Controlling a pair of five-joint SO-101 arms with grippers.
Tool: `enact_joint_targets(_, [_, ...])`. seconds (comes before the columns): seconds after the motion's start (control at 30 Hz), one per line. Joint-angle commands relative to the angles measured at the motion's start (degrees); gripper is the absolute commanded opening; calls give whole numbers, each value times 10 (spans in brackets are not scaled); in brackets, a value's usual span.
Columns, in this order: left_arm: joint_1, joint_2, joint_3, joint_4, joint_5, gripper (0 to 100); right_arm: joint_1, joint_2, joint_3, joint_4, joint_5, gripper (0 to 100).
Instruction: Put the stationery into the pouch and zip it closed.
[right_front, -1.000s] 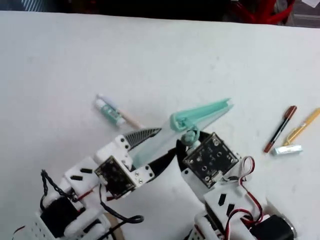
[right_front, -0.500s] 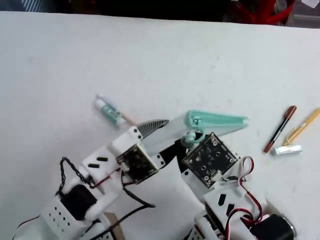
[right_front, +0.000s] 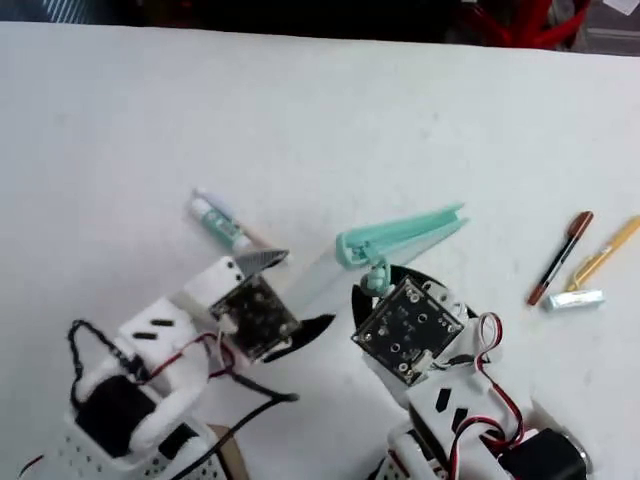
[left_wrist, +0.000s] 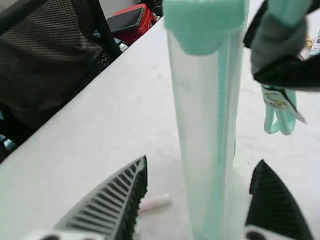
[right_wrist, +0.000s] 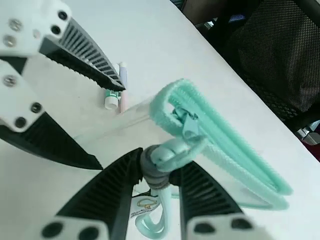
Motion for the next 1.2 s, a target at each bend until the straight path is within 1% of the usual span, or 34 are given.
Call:
enact_joint_targets(0.0, [-7, -16, -46, 45, -27, 335, -3, 1, -18, 0, 11, 18])
enact_joint_targets(0.1, [-7, -15, -37, 41, -24, 337, -4, 1, -18, 1, 11, 18])
enact_joint_targets(0.2, [8, -7, -12, 30, -22, 337, -5, 1, -18, 1, 11, 19])
enact_joint_targets(0.27, [26, 5, 8, 0, -3, 337, -22, 1, -18, 1, 10, 19])
enact_joint_targets(0.37, [30, 29, 20, -58, 22, 337, -57, -14, -18, 10, 10, 19])
enact_joint_targets(0.47, [37, 53, 20, -91, 40, 336, -71, -35, -16, 15, 11, 19])
enact_joint_targets(0.63, [66, 61, 23, -98, 76, 331, -70, -30, -13, 16, 11, 19])
enact_joint_targets(0.8, [67, 61, 23, -98, 81, 330, -70, -8, -13, 13, 11, 19])
enact_joint_targets(0.87, [67, 52, 24, -98, 82, 300, -70, -6, -13, 6, 10, 19])
enact_joint_targets(0.93, [65, 30, 25, -91, 82, 236, -59, -6, -13, 0, 10, 19])
enact_joint_targets(1.07, [68, -51, 25, -51, 82, 92, -4, -5, -13, -24, 9, 19])
enact_joint_targets(1.17, [68, -132, 47, -41, 82, 37, 29, -5, -13, -45, 7, 19])
